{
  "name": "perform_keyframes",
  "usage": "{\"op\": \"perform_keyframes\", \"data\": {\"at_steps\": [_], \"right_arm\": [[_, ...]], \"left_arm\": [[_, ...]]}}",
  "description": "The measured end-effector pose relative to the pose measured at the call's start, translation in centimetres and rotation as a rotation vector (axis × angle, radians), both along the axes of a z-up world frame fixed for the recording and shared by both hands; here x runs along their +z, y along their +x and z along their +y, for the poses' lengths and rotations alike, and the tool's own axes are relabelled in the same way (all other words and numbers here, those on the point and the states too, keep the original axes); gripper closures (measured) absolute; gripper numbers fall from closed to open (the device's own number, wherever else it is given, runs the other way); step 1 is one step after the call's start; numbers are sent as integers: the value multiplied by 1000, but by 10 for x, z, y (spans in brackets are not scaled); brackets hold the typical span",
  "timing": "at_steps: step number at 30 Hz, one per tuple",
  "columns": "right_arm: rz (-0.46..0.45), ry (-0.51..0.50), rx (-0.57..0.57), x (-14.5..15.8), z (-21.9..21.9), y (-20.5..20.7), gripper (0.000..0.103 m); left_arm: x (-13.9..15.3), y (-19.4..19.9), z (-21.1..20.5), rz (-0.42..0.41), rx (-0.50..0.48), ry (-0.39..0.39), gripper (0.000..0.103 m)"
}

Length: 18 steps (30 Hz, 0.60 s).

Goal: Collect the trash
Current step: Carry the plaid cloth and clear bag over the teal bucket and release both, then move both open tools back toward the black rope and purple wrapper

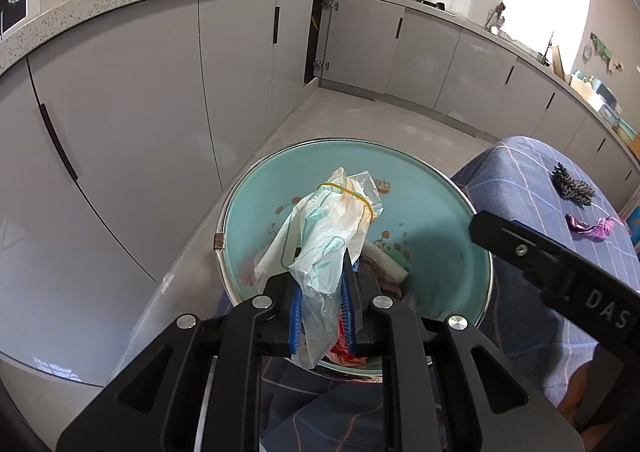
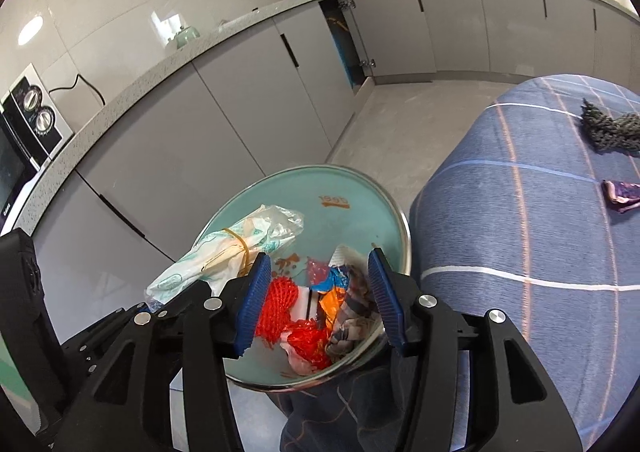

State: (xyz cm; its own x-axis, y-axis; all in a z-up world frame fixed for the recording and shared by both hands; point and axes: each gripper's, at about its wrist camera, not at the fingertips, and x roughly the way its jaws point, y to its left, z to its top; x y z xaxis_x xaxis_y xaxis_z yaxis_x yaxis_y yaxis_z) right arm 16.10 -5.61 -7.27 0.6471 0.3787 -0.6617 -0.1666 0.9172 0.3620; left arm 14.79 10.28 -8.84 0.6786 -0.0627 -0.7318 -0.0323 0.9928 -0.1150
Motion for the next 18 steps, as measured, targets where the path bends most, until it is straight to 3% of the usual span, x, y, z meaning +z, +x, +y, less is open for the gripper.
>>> {"op": "perform_keyframes", "data": {"at_steps": [9,11,13,18], "right_arm": [[-46,-27,-37,15,-7,-12,52],[-51,-29,-49,16,-10,-14,50],[-54,-30,-58,17,-14,-17,49],[-54,-31,-93,14,-26,-24,45]], "left_arm": [[0,0,1,7,6,18,83],[2,0,-2,-5,7,43,71],[5,-4,-3,-21,19,60,39],[14,-10,-9,-61,19,84,32]]}}
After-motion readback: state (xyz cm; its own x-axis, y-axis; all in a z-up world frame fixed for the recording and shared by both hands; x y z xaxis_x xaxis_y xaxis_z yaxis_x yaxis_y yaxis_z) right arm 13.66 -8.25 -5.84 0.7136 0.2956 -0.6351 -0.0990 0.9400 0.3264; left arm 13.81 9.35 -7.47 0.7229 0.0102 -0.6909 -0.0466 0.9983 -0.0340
